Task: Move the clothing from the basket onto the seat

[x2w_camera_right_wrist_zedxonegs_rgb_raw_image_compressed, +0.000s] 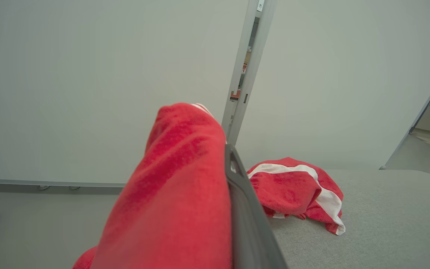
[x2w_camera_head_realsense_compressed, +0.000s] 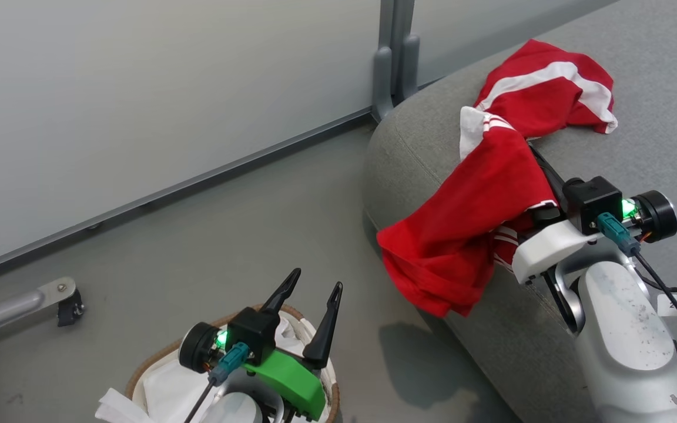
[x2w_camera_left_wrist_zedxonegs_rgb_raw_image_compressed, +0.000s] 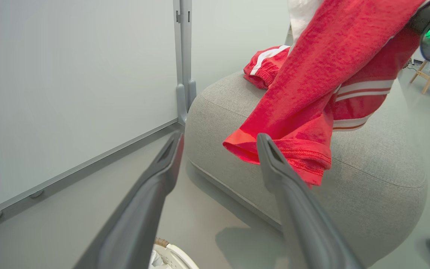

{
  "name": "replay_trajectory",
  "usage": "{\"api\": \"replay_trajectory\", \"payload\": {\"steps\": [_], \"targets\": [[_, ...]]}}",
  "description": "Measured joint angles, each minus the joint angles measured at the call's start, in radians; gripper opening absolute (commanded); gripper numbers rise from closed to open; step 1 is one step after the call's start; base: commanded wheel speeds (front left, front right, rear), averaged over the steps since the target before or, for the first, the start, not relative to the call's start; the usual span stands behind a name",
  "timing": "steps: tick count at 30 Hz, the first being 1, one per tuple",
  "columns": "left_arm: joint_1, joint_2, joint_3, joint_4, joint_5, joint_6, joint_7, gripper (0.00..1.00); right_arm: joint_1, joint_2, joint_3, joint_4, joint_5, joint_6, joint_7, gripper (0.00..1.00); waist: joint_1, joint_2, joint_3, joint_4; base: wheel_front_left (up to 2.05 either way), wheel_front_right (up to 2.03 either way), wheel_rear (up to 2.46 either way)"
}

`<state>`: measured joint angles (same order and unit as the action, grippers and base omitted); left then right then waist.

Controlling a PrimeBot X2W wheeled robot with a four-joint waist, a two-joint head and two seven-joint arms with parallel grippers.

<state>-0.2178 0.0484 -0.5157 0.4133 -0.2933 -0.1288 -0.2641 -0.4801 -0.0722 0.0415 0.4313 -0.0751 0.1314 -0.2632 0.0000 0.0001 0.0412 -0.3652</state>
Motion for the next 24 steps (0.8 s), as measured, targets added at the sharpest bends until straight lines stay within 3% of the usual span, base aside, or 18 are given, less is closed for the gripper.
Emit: {"api": "replay_trajectory", "payload": {"steps": [8, 12, 18, 24], "targets": [[-0.044, -0.001, -0.018, -0.006, 0.016, 0.0, 0.0, 1.0, -0.067, -0.006, -0.023, -0.009, 0.001, 0.0, 0.0, 0.0, 0.0001, 0.0, 0.078, -0.049, 0.0, 0.0, 0.0], [-0.073, 0.008, -0.032, -0.021, 0.025, 0.0, 0.0, 1.0, -0.163, -0.041, -0.049, -0.021, -0.001, 0.0, 0.0, 0.0, 0.0001, 0.0, 0.126, -0.048, 0.0, 0.0, 0.0], [-0.136, 0.05, -0.028, -0.055, 0.043, 0.0, 0.0, 1.0, -0.38, -0.133, -0.102, -0.01, -0.015, 0.0, 0.0, 0.0, 0.0, 0.0, 0.211, -0.026, 0.0, 0.0, 0.0], [-0.208, 0.084, -0.023, -0.077, 0.067, -0.001, 0.0, 1.0, -0.6, -0.275, -0.175, 0.023, -0.044, 0.0, 0.0, 0.0, 0.0001, 0.0, 0.319, 0.011, 0.0, 0.0, 0.0]]}}
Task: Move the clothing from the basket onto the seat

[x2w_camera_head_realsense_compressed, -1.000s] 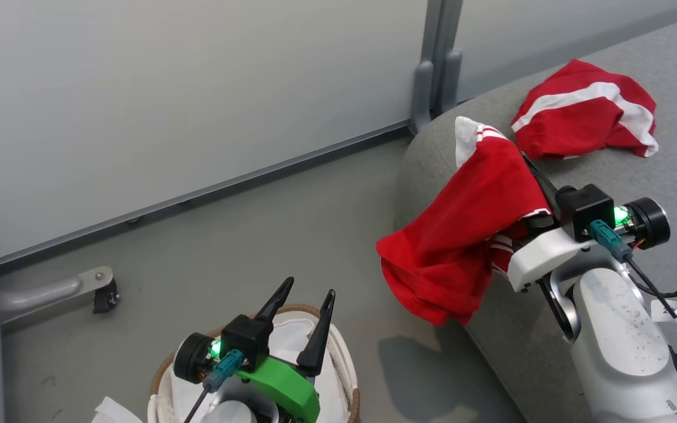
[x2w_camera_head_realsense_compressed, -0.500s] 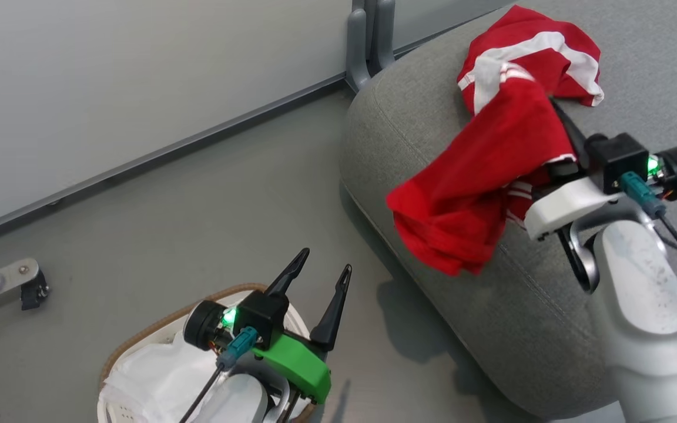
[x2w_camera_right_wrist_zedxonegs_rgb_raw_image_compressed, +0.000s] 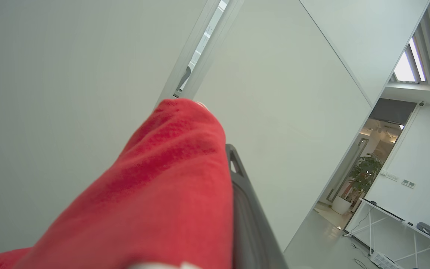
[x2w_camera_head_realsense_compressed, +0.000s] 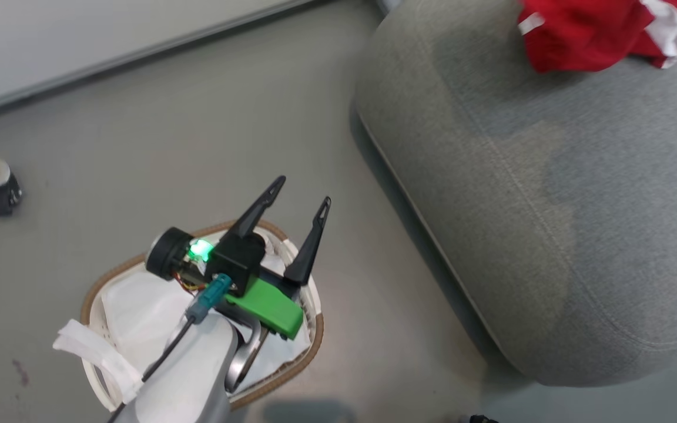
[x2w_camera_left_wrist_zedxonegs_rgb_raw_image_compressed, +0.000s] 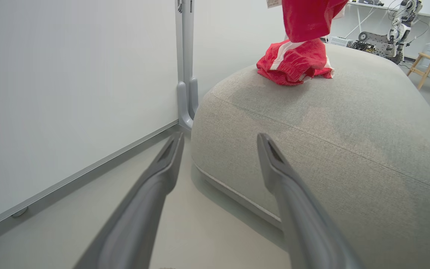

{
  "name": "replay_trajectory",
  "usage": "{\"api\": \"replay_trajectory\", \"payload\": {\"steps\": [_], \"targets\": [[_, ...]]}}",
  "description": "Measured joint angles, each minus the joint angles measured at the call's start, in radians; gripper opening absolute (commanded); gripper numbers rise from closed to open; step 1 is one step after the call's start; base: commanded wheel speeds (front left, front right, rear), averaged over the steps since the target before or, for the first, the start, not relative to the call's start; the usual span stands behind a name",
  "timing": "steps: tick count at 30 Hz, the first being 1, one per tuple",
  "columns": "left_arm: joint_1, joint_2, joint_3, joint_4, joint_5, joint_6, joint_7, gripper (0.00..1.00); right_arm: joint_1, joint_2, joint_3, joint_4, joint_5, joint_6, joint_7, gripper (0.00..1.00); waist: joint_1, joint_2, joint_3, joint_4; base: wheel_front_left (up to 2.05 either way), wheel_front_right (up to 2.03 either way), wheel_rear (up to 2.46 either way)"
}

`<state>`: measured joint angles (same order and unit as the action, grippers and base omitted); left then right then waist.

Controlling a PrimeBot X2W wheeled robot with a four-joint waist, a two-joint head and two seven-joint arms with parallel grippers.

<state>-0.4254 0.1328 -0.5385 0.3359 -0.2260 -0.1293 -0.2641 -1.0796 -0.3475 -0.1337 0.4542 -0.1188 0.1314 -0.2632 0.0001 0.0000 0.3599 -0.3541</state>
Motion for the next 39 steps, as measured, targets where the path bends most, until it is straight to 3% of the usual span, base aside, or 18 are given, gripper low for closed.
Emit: {"api": "replay_trajectory", "payload": {"steps": [6, 12, 24, 25, 26, 27, 28, 39], "targets": [[-0.044, 0.017, 0.012, -0.019, 0.023, -0.001, 0.0, 1.0, -0.103, -0.079, -0.081, 0.088, -0.013, 0.0, 0.0, 0.0, 0.0001, 0.0, 0.109, 0.042, 0.0, 0.0, 0.0], [-0.069, 0.02, 0.009, -0.032, 0.035, -0.001, 0.0, 1.0, -0.078, -0.084, -0.153, 0.208, -0.056, 0.0, 0.0, 0.0, 0.0001, 0.0, 0.204, 0.08, 0.0, 0.0, 0.0], [-0.067, 0.015, 0.038, -0.034, 0.045, 0.001, 0.0, 1.0, 0.196, 0.034, -0.254, 0.227, -0.084, 0.0, 0.0, 0.0, 0.0001, 0.0, 0.271, 0.116, 0.0, 0.0, 0.0], [-0.065, 0.015, 0.038, -0.031, 0.047, 0.001, 0.0, 1.0, 0.209, 0.04, -0.256, 0.22, -0.087, 0.0, 0.0, 0.05, 0.0, 0.0, 0.268, 0.112, 0.0, 0.0, 0.0], [-0.064, 0.015, 0.038, -0.029, 0.049, 0.001, 0.0, 1.0, 0.216, 0.045, -0.258, 0.215, -0.088, 0.0, 0.0, 0.32, 0.0, 0.0, 0.264, 0.108, 0.0, 0.0, 0.0], [-0.062, 0.014, 0.038, -0.027, 0.049, 0.001, 0.0, 1.0, 0.227, 0.052, -0.26, 0.207, -0.092, 0.0, 0.0, 0.76, 0.0, 0.0, 0.26, 0.105, 0.0, 0.0, 0.0], [-0.06, 0.014, 0.037, -0.025, 0.049, 0.001, 0.0, 1.0, 0.237, 0.059, -0.262, 0.198, -0.094, 0.0, 0.0, 1.0, 0.0, 0.0, 0.256, 0.101, 0.0, 0.0, 0.0], [-0.035, -0.005, 0.041, -0.012, 0.033, 0.001, 0.0, 1.0, 0.398, 0.134, -0.251, 0.083, -0.1, 0.0, 0.0, 1.0, 0.0, 0.0, 0.188, 0.086, 0.0, 0.0, 0.0]]}}
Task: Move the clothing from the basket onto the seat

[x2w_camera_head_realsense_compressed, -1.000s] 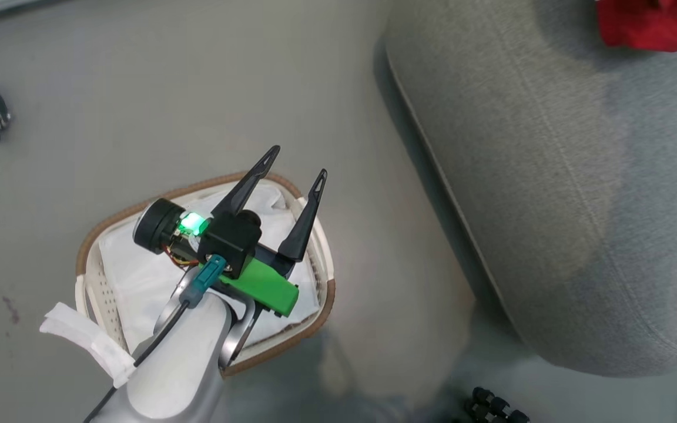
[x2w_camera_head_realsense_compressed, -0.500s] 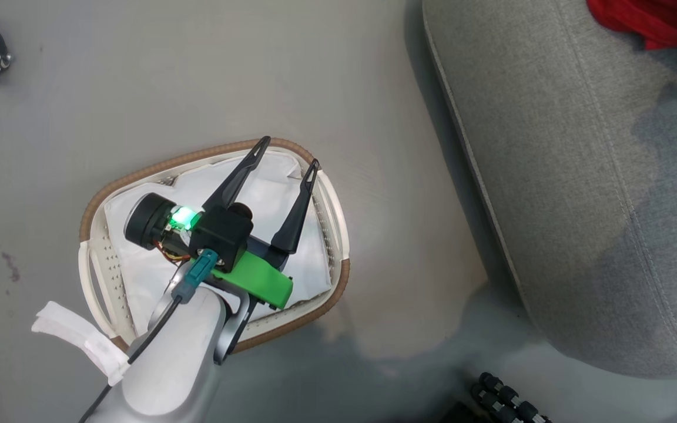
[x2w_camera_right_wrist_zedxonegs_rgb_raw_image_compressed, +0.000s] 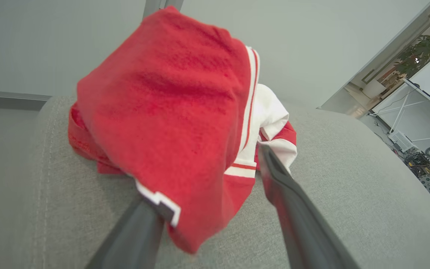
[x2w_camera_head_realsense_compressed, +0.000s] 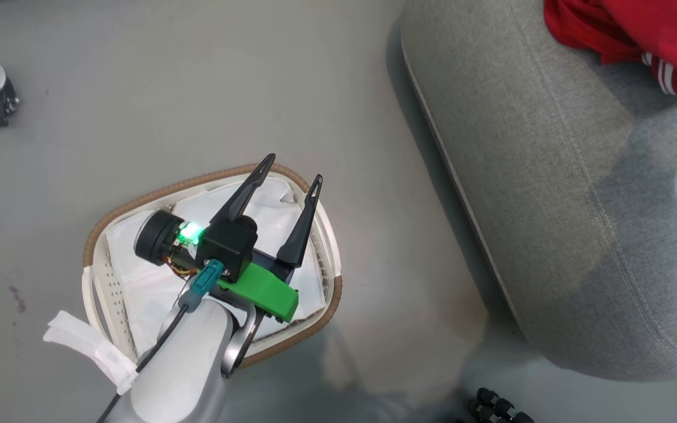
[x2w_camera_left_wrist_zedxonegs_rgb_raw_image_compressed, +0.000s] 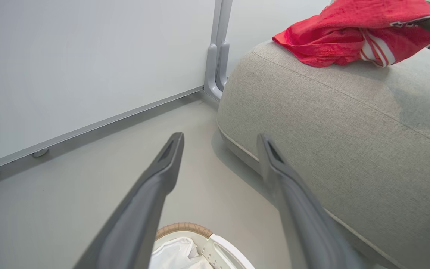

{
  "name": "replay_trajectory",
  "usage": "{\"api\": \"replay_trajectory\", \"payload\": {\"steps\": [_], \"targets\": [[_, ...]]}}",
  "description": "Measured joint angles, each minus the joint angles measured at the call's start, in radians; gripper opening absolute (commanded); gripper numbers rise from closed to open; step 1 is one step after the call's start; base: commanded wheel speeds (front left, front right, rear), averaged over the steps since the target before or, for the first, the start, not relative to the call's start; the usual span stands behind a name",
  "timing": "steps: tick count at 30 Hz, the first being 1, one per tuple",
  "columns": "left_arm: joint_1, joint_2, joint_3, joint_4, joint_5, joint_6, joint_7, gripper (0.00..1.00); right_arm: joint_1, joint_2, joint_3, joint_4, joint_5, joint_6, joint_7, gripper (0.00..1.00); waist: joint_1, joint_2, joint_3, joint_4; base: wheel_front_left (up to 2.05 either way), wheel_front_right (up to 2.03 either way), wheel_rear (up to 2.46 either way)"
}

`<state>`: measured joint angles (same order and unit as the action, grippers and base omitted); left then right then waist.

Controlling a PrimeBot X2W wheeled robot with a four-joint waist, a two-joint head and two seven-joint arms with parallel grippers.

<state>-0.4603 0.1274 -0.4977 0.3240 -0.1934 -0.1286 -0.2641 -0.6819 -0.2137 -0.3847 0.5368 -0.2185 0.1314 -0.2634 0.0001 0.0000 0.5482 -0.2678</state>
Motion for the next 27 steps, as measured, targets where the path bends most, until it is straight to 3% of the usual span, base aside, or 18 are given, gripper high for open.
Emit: {"api": "replay_trajectory", "payload": {"steps": [11, 22, 27], "targets": [[0.057, -0.033, 0.055, -0.013, -0.036, 0.0, 0.0, 1.0, 0.219, 0.068, 0.04, -0.077, 0.02, 0.0, 0.0, 1.0, -0.0001, 0.0, -0.1, 0.003, 0.0, 0.0, 0.0], [0.13, -0.072, 0.169, -0.02, -0.076, 0.007, 0.0, 1.0, 0.228, 0.034, 0.1, -0.116, 0.035, 0.0, 0.0, 1.0, -0.0001, 0.0, -0.236, 0.046, 0.0, 0.0, 0.0], [0.188, -0.076, 0.227, 0.005, -0.088, 0.026, 0.0, 1.0, 0.222, 0.068, 0.141, -0.116, 0.05, 0.0, 0.0, 1.0, -0.0002, 0.0, -0.32, 0.089, 0.0, 0.0, 0.0]]}}
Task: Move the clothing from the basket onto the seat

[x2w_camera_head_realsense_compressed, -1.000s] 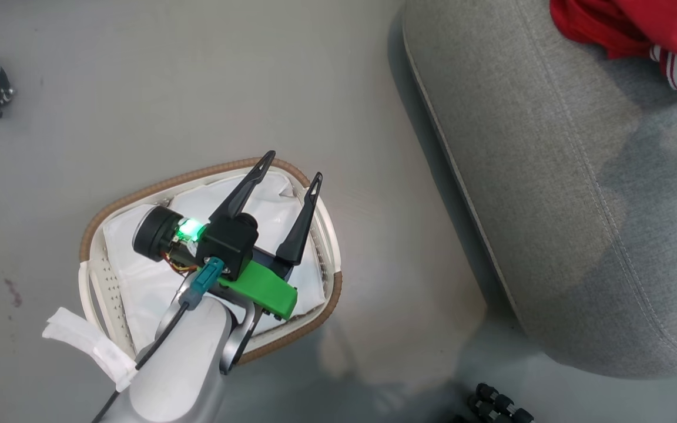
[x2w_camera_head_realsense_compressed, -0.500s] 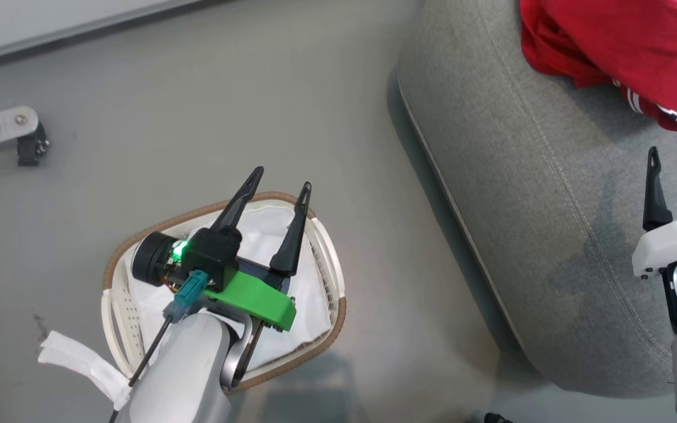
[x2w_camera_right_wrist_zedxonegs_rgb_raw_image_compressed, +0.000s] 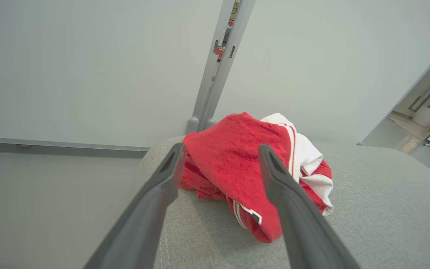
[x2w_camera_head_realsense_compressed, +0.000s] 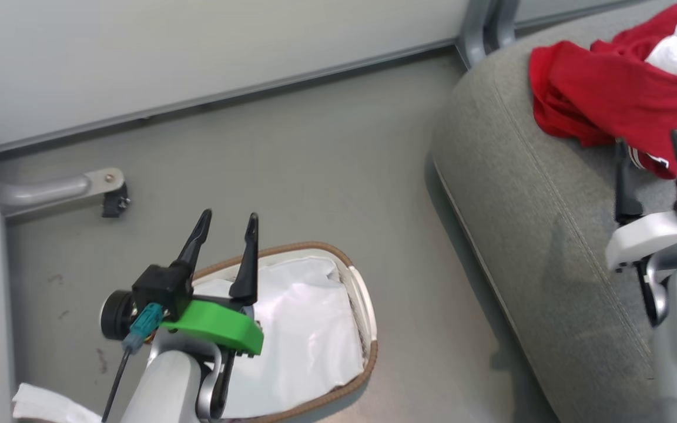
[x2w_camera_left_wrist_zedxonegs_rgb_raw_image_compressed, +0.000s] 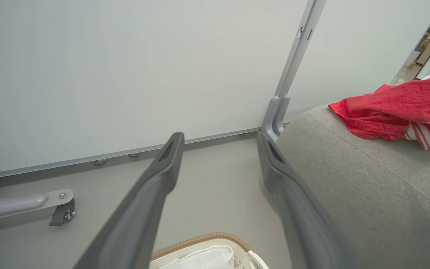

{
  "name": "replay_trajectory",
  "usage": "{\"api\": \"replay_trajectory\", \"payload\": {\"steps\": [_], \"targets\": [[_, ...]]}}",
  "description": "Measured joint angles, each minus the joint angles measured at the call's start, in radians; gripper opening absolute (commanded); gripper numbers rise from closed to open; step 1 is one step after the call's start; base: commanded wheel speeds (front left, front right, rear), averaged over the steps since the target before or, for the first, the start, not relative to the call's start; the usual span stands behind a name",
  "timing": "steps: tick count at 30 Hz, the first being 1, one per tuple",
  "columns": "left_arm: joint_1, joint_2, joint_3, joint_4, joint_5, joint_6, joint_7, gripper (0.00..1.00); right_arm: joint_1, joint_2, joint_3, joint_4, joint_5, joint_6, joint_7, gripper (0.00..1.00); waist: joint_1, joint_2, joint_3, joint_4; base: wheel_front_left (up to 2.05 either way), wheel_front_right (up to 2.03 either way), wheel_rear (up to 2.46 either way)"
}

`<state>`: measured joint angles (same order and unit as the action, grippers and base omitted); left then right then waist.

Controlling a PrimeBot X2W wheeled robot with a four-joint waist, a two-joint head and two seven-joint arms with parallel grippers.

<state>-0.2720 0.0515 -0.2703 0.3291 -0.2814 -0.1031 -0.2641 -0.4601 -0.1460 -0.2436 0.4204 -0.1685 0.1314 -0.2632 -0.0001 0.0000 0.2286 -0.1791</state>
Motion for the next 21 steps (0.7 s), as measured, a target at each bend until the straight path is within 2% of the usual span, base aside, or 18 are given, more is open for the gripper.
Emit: {"api": "replay_trajectory", "payload": {"steps": [6, 12, 15, 21], "targets": [[0.071, -0.001, 0.078, 0.011, -0.011, 0.023, 0.0, 1.0, 0.016, 0.057, 0.077, 0.024, 0.034, 0.0, 0.0, 1.0, 0.0, 0.0, -0.07, 0.065, 0.0, 0.0, 0.0], [0.136, -0.001, 0.141, 0.001, -0.03, 0.028, 0.0, 1.0, 0.057, 0.091, 0.137, 0.021, 0.079, 0.0, 0.0, 1.0, 0.0, 0.0, -0.121, 0.133, 0.0, 0.0, 0.0], [0.166, -0.001, 0.164, -0.004, -0.028, 0.028, 0.0, 1.0, 0.094, 0.095, 0.161, 0.002, 0.1, 0.0, 0.0, 1.0, 0.0, 0.0, -0.144, 0.161, 0.0, 0.0, 0.0], [0.235, -0.002, 0.192, -0.02, -0.029, 0.024, 0.0, 1.0, 0.204, 0.098, 0.251, -0.014, 0.221, 0.0, 0.0, 1.0, 0.0, 0.0, -0.19, 0.194, 0.0, 0.0, 0.0]]}}
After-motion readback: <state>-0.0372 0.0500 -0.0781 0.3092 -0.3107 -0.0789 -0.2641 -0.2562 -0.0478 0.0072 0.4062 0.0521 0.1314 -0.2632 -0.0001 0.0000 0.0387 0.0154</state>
